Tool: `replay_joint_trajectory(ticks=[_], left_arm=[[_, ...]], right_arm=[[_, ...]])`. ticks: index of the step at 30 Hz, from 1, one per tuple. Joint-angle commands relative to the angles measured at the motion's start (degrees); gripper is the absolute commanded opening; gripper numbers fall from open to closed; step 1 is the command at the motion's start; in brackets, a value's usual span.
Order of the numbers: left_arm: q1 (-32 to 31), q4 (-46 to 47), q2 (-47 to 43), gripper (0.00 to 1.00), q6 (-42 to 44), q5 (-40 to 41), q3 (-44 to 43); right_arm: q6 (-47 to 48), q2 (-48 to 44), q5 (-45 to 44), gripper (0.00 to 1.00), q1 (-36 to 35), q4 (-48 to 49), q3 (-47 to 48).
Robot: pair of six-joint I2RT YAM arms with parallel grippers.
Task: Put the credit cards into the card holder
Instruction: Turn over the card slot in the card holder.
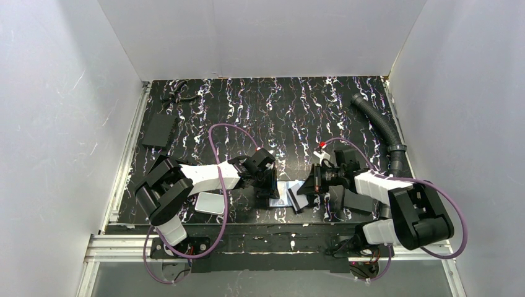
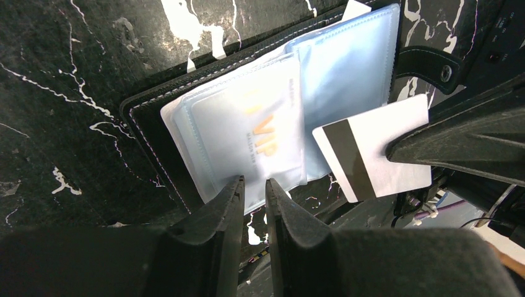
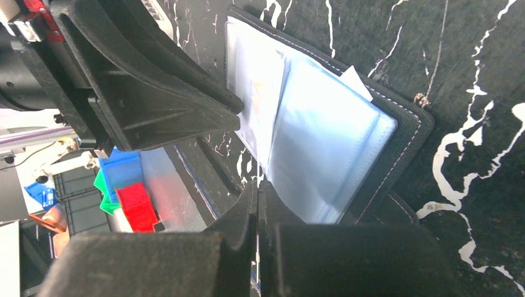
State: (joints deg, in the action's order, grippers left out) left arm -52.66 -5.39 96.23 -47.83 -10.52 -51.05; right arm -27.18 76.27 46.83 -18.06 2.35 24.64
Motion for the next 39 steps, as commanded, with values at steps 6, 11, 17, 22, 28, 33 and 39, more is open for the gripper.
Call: replay_joint_trajectory(ticks=[6, 11, 17, 22, 28, 33, 39], left_arm=[[-0.16, -2.11, 0.94, 0.18, 0.24, 0.58, 1.29], [-0.16, -2.01, 0.72, 0.18, 0.2, 0.59, 1.31], [-0.17, -1.73, 0.36, 0.18, 0.09, 0.59, 1.9], [-0.16, -1.52, 0.07, 0.18, -0.13, 0.55, 2.01], [-0.16, -1.26, -0.33, 0.18, -0.35, 0.42, 2.45], [-0.16, -0.86, -0.19, 0.18, -0.53, 0.24, 2.62], [-0.16, -0.72, -0.21, 0.18, -0.65, 0.07, 2.66]], right_arm=[[1.16, 3.95, 2.5, 0.01, 0.14, 1.82, -0.39], [1.18, 6.08, 2.25, 0.01, 0.13, 3.26, -0.82], [-1.36, 8.23, 1.78, 0.01, 0.14, 8.26, -0.68], [-6.61, 11.28, 0.96, 0.01, -0.53, 18.47, -0.84], [-11.36, 11.19, -6.27, 0.01, -2.98, 32.51, -5.47], [-12.16, 9.53, -9.19, 0.01, -3.72, 36.71, -8.11], [-13.57, 8.92, -11.59, 0.01, -3.73, 39.15, -9.46]])
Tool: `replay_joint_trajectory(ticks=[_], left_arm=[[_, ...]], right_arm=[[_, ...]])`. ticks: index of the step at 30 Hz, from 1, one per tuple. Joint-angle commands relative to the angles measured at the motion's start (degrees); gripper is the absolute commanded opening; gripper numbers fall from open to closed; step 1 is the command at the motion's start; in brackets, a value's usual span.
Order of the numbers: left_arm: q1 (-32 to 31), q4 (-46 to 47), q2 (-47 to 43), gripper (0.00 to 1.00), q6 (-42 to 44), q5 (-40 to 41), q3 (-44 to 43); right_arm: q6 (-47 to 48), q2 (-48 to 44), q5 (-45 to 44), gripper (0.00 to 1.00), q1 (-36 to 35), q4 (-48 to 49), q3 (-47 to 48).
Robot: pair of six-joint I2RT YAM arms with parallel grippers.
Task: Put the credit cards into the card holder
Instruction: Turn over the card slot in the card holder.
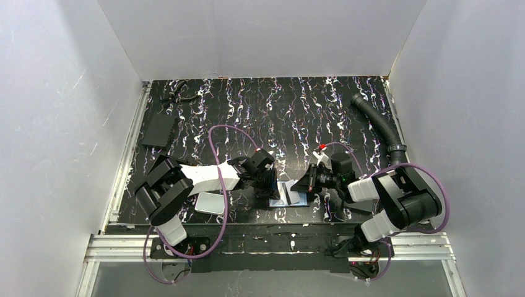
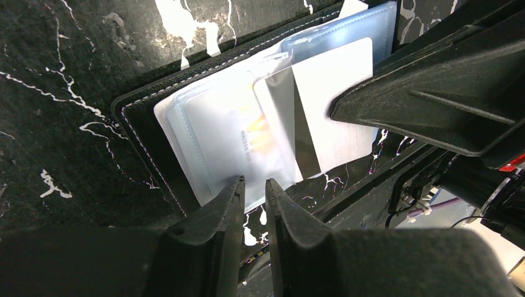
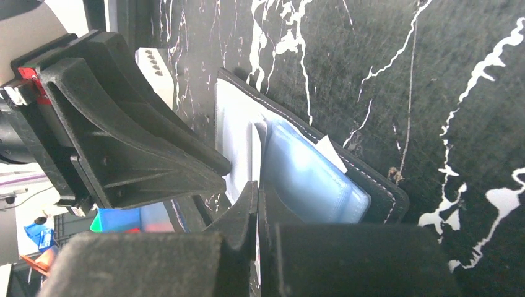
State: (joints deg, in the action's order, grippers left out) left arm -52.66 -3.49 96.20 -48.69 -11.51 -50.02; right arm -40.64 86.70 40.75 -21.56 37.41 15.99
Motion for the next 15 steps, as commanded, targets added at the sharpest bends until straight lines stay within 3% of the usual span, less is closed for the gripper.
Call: replay_joint_trajectory(ticks=[1, 15], left_arm=[[-0.16, -2.58, -0.24, 0.18, 0.14, 1.05, 1.74], [-0.16, -2.19, -1.2, 0.18, -0.2, 0.96, 1.85]], right_arm=[[-0.34, -1.72, -5.93, 0.01, -0.24, 4.31, -0.92], [-7.96, 1.28, -9.29, 0.01, -3.75, 14.98, -4.35]])
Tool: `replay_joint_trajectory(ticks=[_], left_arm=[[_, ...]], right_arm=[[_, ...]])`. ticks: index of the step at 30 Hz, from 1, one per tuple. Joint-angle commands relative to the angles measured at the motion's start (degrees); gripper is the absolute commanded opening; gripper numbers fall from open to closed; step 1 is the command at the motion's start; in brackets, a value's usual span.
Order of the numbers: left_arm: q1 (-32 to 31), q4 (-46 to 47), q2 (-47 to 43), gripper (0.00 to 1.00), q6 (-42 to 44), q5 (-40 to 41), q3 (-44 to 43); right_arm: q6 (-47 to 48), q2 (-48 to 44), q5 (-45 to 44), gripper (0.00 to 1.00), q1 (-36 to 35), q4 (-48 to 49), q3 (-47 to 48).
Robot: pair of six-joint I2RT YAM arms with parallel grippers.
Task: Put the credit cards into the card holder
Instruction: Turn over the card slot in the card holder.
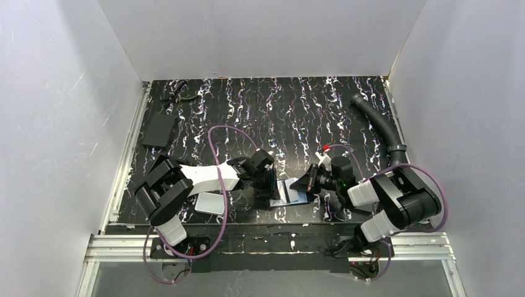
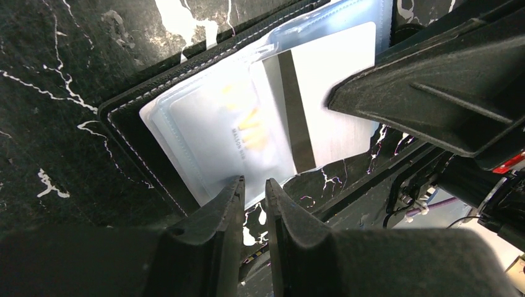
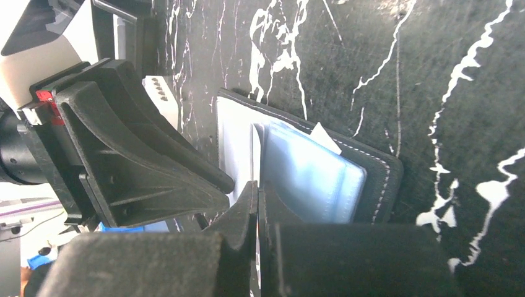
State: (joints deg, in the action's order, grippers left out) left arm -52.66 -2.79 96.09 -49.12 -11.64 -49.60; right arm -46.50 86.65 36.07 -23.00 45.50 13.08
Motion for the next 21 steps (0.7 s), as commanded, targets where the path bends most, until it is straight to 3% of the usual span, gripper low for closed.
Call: replay_joint_trajectory(ticks=[1, 13, 21], left_arm=[[-0.18, -2.72, -1.35, 0.19, 0.25, 1.16, 1.56], [-0.13, -4.25, -7.4, 0.21, 0.1, 2.76, 1.18], [3.36, -9.12, -10.16, 0.35, 2.99, 4.86, 2.26]], right_arm=[[-2.76, 1.55, -5.18, 0.01, -2.79, 8.03, -1.86], [-0.81, -3.87, -10.91, 0.01, -3.35, 2.11, -2.52], [-2.47, -0.2, -8.09, 0.01, -3.34, 6.63, -2.77]])
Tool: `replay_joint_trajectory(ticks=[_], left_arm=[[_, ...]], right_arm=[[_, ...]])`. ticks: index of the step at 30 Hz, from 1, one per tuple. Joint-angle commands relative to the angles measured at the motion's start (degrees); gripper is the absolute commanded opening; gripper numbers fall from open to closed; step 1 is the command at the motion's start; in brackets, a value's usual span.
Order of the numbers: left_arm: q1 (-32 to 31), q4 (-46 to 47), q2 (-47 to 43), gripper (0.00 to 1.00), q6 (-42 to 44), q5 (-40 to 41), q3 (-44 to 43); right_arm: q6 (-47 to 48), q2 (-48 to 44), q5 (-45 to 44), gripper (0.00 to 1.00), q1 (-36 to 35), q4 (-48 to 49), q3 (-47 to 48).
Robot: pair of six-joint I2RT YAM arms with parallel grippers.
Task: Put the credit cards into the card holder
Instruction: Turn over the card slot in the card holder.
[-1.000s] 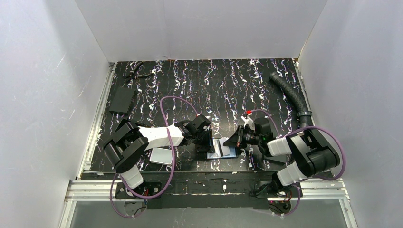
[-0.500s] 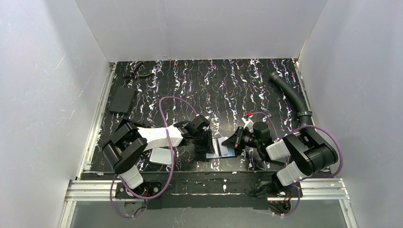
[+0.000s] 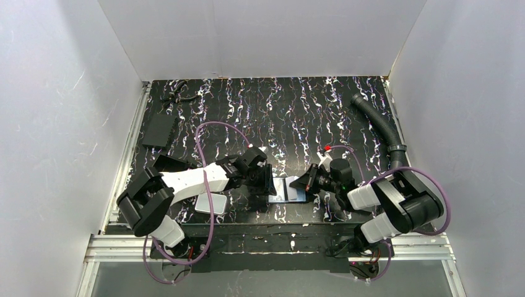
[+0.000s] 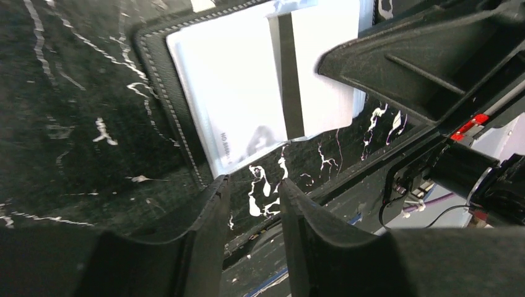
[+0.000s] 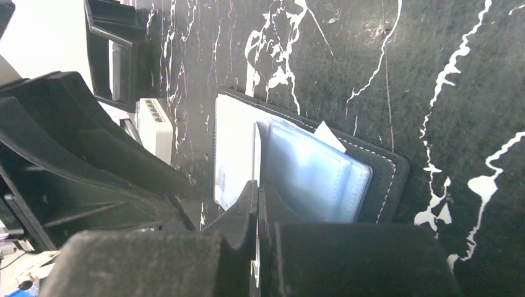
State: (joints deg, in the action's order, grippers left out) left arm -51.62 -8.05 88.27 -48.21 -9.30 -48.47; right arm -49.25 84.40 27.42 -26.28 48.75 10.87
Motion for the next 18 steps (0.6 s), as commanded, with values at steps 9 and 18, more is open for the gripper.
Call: replay_joint_trajectory(ticks=[9, 18], left_arm=[[3.41, -0.57, 5.08, 0.34, 2.89, 0.62, 0.58], [3.44, 0.93, 7.48, 0.12, 2.87, -0.23, 1.33]], right_arm=[[-0.95, 3.75, 1.16, 0.01, 0.0, 6.31, -0.95], [-2.57, 2.94, -2.04, 0.01, 0.0, 8.69, -2.74]])
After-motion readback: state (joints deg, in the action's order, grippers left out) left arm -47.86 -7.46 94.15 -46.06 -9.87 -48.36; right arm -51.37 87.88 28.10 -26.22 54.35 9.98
